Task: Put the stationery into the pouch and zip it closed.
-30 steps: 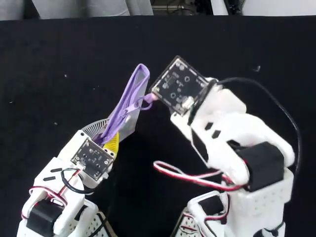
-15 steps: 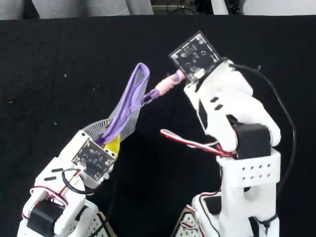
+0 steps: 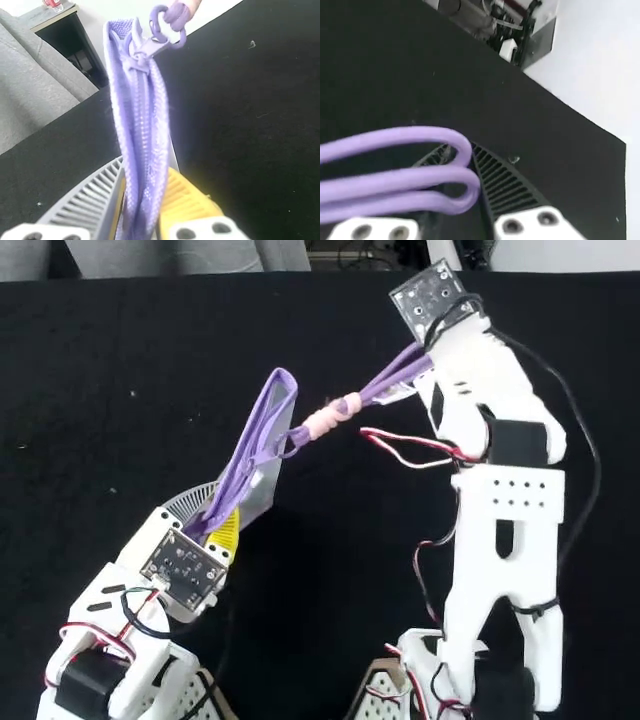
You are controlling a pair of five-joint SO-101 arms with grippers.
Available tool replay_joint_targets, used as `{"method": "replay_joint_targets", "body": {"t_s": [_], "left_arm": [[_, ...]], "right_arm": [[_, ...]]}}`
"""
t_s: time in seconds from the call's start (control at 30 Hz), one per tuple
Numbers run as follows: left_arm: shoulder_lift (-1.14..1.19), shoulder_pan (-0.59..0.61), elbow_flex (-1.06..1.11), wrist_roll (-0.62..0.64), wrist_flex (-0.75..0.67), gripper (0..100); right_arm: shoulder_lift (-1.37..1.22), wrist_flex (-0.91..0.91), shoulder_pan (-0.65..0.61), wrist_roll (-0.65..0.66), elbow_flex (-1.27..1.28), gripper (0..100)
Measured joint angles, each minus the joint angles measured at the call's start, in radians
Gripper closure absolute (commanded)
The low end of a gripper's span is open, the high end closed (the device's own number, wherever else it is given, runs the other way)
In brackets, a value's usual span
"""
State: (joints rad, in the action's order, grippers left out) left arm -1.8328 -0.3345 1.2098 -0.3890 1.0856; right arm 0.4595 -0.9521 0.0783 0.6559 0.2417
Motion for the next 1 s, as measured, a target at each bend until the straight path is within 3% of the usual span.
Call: {"method": "replay_joint_targets", "body": {"t_s": [0.13, 0.33, 0.47, 0.6, 0.77, 1.0], "left_arm": [[0.0, 0.002, 0.0, 0.002, 0.0, 97], [0.0, 0.002, 0.0, 0.041, 0.0, 97], [0.0, 0.002, 0.0, 0.044, 0.0, 97], [0.0, 0.002, 0.0, 0.044, 0.0, 97], [0.0, 0.002, 0.014, 0.044, -0.023, 97], [0.0, 0.002, 0.049, 0.044, -0.074, 97]], "right_arm": [[0.003, -0.084, -0.048, 0.006, 0.0, 80.1], [0.173, -0.27, -0.259, 0.051, 0.051, 79.4], [0.293, -0.284, -0.387, 0.038, 0.166, 79.4], [0.362, -0.193, -0.466, -0.051, 0.344, 79.6], [0.446, -0.038, -0.474, -0.204, 0.519, 79.7], [0.704, 0.005, -0.479, -0.44, 0.608, 79.7]]}}
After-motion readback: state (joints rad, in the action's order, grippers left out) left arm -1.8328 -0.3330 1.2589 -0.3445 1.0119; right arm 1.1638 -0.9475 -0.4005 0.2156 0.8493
